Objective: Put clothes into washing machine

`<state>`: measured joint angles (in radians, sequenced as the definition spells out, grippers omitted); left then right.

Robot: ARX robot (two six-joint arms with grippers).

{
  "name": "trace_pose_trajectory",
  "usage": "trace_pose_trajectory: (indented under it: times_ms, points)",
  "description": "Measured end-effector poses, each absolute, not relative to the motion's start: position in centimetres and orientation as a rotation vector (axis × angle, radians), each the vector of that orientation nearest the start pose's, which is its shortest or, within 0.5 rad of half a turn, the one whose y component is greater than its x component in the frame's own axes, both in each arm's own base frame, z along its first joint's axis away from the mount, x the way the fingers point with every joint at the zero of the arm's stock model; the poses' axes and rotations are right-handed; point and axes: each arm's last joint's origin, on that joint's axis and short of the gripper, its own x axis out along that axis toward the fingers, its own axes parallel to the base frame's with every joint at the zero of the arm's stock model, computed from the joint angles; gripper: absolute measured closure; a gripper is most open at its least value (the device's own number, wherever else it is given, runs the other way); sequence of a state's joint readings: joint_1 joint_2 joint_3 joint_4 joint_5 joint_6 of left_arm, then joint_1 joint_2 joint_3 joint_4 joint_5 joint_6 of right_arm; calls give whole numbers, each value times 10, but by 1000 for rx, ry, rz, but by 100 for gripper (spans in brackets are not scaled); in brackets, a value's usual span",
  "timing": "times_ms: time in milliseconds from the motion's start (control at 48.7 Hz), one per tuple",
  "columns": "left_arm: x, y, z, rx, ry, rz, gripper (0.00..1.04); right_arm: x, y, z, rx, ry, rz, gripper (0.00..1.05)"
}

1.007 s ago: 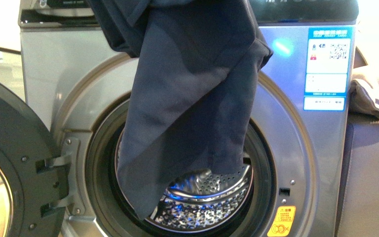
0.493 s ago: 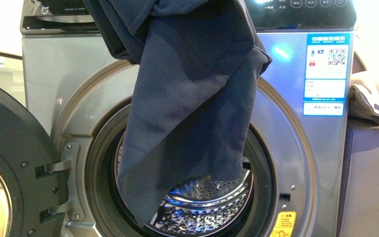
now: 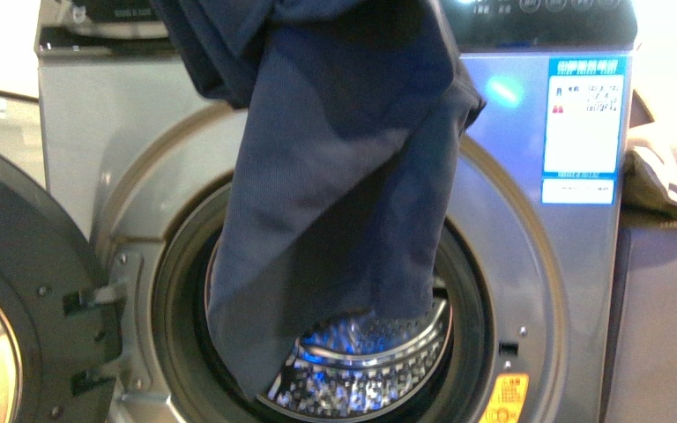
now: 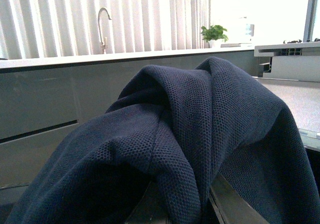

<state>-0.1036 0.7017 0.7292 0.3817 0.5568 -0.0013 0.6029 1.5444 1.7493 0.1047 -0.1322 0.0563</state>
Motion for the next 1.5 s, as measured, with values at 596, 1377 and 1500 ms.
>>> trace_pose_trajectory:
  times_ms: [596,1377,1500]
  points:
    - [159,-41,357,56,-307,-666,6,272,192,505,127,-287,737,98]
    - [239,-92,378,-39,-239,-577,6,272,192,505,127,-287,738,98]
    - [247,-98,374,-60,-222,-586,6,272,192,505,127,-287,737,98]
